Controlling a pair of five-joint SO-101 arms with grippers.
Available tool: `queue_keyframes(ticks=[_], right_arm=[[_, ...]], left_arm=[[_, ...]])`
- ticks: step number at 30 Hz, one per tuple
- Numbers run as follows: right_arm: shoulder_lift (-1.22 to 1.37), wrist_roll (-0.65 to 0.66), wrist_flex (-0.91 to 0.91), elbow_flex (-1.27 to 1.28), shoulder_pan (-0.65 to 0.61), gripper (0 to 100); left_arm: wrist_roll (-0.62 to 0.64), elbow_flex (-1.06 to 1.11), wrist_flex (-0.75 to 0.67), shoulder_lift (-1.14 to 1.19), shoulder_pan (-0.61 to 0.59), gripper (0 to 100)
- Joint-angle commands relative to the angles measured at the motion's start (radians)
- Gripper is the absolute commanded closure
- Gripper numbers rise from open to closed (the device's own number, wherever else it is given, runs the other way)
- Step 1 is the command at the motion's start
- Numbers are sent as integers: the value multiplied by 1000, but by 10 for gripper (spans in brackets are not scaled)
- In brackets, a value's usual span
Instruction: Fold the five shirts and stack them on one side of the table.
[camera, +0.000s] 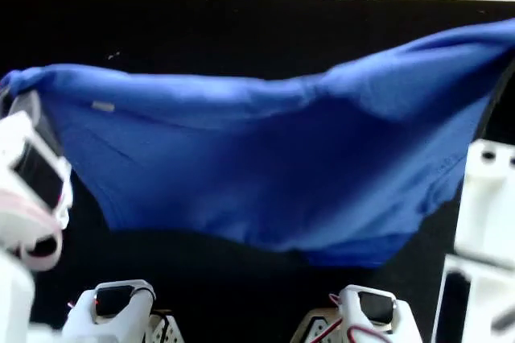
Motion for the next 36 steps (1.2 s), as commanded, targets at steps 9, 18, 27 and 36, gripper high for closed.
queue_keyframes(ticks=[9,18,27,36], right_arm=[[-48,-14,13,-19,8,993],[-130,-14,59,-22,8,993],[13,-14,53,-19,4,993],[486,-43,36,-22,2,993]], left_arm=[[-3,5,3,-84,-13,992],[-3,5,3,-136,-15,992],[-5,174,-25,-70,-15,992],[-5,450,-255,259,-13,992]])
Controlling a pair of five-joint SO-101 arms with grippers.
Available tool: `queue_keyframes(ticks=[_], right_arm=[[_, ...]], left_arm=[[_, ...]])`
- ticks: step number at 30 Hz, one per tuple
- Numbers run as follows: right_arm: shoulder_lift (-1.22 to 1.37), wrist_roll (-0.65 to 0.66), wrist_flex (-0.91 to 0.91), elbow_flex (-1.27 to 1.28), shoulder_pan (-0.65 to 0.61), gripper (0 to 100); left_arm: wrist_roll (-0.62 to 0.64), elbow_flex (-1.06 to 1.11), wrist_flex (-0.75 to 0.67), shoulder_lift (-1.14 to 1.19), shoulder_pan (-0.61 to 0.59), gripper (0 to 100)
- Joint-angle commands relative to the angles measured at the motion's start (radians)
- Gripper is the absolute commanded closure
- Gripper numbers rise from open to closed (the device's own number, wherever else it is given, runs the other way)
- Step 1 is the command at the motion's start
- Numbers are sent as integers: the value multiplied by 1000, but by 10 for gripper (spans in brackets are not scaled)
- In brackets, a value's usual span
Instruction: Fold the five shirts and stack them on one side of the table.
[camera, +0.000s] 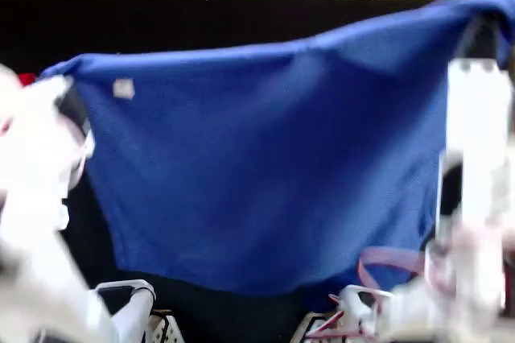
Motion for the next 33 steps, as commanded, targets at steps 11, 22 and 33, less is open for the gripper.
queue_keyframes(ticks=[11,22,33], right_arm=[[550,-41,-240,-15,4,993],[766,-43,-206,-12,-42,993],[1055,-43,-449,-10,-90,993]], left_arm=[[-6,-329,-155,657,-7,992],[-6,-501,-100,1033,8,992],[-6,-501,-267,1247,8,992]])
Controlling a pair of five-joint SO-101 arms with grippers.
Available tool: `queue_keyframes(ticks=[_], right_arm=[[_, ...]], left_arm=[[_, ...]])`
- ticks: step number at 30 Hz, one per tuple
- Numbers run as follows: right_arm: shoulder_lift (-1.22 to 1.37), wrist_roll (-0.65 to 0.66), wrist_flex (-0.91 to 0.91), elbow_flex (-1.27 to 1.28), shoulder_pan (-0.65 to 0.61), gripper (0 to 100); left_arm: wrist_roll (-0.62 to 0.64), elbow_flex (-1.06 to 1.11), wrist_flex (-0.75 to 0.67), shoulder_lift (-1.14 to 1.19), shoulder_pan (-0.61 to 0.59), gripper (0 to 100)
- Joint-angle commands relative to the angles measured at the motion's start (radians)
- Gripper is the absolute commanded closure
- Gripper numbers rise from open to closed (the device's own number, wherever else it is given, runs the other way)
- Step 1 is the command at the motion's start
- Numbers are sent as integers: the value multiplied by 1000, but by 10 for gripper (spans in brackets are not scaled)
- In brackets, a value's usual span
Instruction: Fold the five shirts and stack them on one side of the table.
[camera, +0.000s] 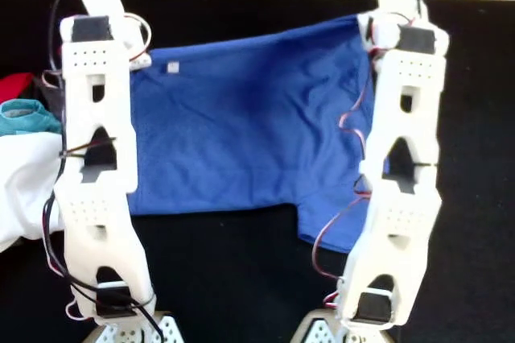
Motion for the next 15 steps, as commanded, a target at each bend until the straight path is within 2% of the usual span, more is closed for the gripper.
queue_keyframes(ticks=[1,7,11,15], right_arm=[[35,-8,-8,-19,-19,993],[94,-8,197,-22,-25,993],[25,-8,364,-24,-4,993],[-73,-3,506,-21,22,993]], left_arm=[[-8,-38,-21,38,2,992],[-6,-38,77,114,1,992],[-14,-39,187,88,1,992],[-135,-39,292,48,2,992]])
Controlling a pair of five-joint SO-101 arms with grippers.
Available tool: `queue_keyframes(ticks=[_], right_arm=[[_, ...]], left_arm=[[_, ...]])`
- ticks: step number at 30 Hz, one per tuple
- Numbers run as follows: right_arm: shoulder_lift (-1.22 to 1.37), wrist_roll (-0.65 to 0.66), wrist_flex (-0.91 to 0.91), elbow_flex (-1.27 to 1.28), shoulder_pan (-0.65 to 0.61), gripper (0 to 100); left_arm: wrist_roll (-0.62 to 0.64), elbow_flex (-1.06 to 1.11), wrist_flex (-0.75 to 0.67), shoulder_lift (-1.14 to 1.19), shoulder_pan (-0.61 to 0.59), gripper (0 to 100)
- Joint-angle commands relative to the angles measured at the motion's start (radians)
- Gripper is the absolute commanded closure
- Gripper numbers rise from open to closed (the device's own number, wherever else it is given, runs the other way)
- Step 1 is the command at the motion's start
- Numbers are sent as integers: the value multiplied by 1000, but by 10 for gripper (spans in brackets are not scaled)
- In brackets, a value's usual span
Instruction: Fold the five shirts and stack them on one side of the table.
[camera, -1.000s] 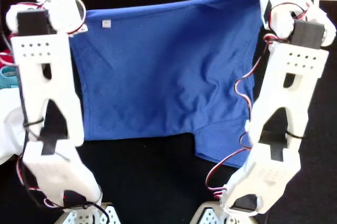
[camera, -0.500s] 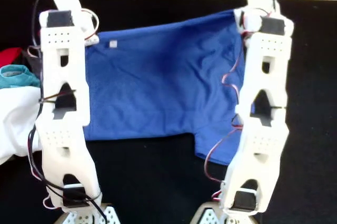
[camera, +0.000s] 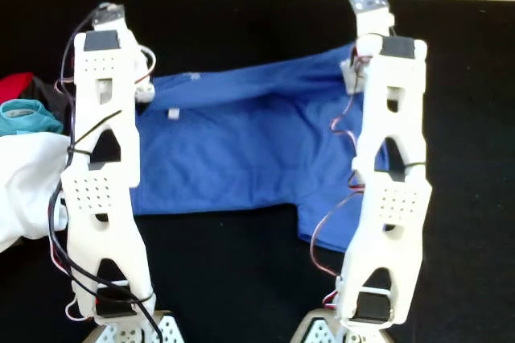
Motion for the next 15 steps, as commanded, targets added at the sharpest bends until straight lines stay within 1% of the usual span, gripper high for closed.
queue_keyframes(ticks=[1,5,7,11,13,15], right_arm=[[-140,-3,111,-18,39,993],[-166,11,265,-18,42,993],[-170,25,338,-15,41,993],[-208,-5,338,-1,105,993],[-259,-6,338,90,136,993],[-346,0,335,265,151,993]], left_arm=[[-87,-39,94,-85,4,992],[-138,-38,201,-96,-1,992],[-133,-31,215,-96,-4,992],[-130,-22,219,-120,-13,992],[-130,28,221,-162,-15,992],[-132,122,221,-226,-15,992]])
